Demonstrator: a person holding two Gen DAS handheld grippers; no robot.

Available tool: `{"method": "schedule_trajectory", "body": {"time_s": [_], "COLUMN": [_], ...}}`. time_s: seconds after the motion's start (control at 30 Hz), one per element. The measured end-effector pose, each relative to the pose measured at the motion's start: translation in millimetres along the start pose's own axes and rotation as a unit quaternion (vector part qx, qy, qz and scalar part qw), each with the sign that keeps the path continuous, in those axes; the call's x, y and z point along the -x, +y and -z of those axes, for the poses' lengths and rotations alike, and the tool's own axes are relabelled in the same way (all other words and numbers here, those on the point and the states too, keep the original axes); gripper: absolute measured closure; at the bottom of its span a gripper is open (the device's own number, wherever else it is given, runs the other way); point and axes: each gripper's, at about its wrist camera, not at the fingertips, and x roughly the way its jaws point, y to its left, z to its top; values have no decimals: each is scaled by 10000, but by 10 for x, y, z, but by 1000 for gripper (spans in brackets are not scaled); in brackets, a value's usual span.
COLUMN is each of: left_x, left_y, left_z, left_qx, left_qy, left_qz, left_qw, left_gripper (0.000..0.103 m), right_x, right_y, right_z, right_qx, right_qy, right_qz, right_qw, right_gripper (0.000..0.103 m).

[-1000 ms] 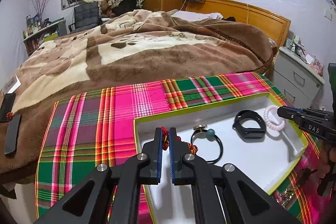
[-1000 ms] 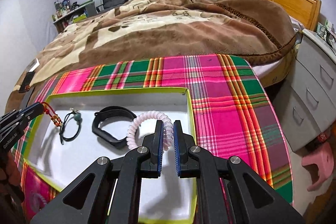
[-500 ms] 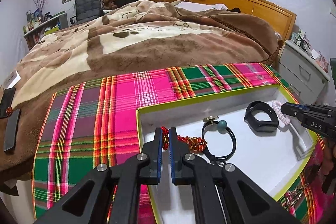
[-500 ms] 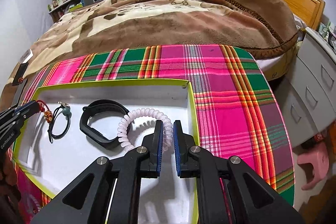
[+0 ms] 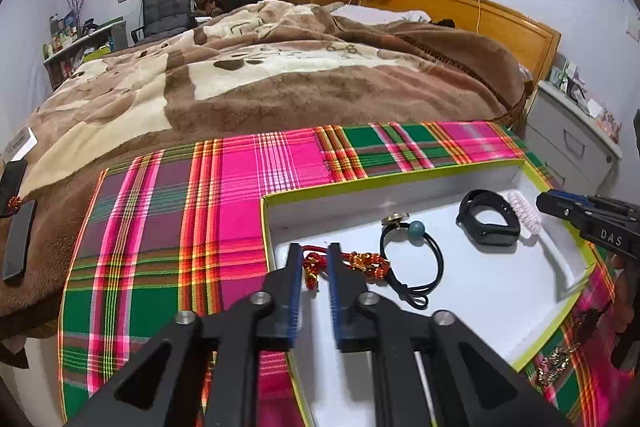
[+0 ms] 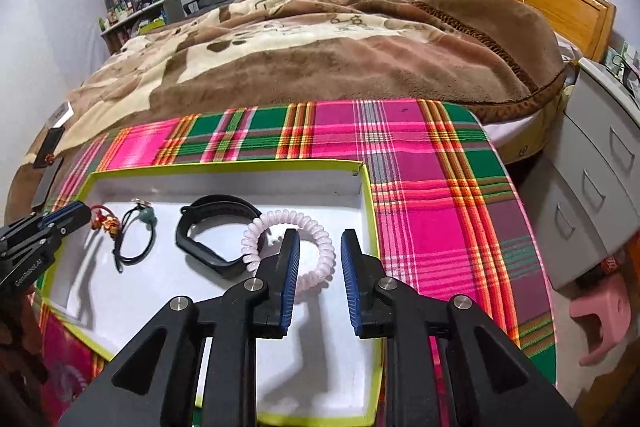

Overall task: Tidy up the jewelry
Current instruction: 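Withdraw both open tools from the box toward the remaining jewelry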

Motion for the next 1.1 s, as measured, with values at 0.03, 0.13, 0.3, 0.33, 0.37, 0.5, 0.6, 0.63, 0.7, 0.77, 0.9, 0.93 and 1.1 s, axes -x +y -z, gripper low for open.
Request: {"method": "schedule_trajectory", "body": {"time_s": [0.03, 0.13, 0.3, 0.33, 0.37, 0.5, 0.6, 0.63, 0.7, 0.77, 0.9, 0.93, 1.1], "left_x": [36, 155, 437, 513, 565, 851, 1050, 1130, 1254, 1371, 1625, 1669, 1907], "left_y": [0, 0, -19, -26, -29, -66, -92, -114, -158, -215, -348, -380, -543], "left_z": [8, 22, 79, 101, 111, 230, 352, 416, 523, 632, 866, 904, 1139], "left_qx": [16, 43, 57, 66, 67, 73, 136, 128, 73, 2, -72, -91, -154], "left_qy": [-35, -132, -348, -399, -432, -573, -654, -675, -726, -772, -875, -888, -940], "left_qz": [18, 32, 51, 60, 58, 90, 127, 161, 187, 189, 245, 263, 442], "left_qw": [10000, 9999, 9994, 9992, 9990, 9983, 9977, 9975, 9972, 9968, 9958, 9957, 9945], "left_gripper": [85, 84, 84, 84, 84, 84, 84, 84, 84, 84, 84, 84, 84], "right_x": [39, 169, 439, 502, 577, 823, 1028, 1101, 1226, 1370, 1594, 1650, 1835], "right_y": [4, 13, 40, 51, 64, 132, 195, 216, 248, 280, 308, 314, 344], "right_z": [11, 60, 189, 220, 264, 410, 546, 601, 707, 832, 1043, 1111, 1377], "right_qx": [-9, -36, -53, -43, -27, 46, 133, 160, 195, 218, 217, 213, 229], "right_qy": [-40, -165, -389, -435, -491, -640, -762, -802, -874, -958, -1086, -1110, -1139], "right_qz": [-23, -93, -220, -235, -251, -348, -406, -428, -455, -482, -498, -515, -466], "right_qw": [10000, 9998, 9990, 9988, 9985, 9973, 9962, 9957, 9949, 9940, 9926, 9923, 9921], "right_gripper": [81, 75, 66, 66, 66, 66, 66, 66, 66, 66, 66, 66, 66]}}
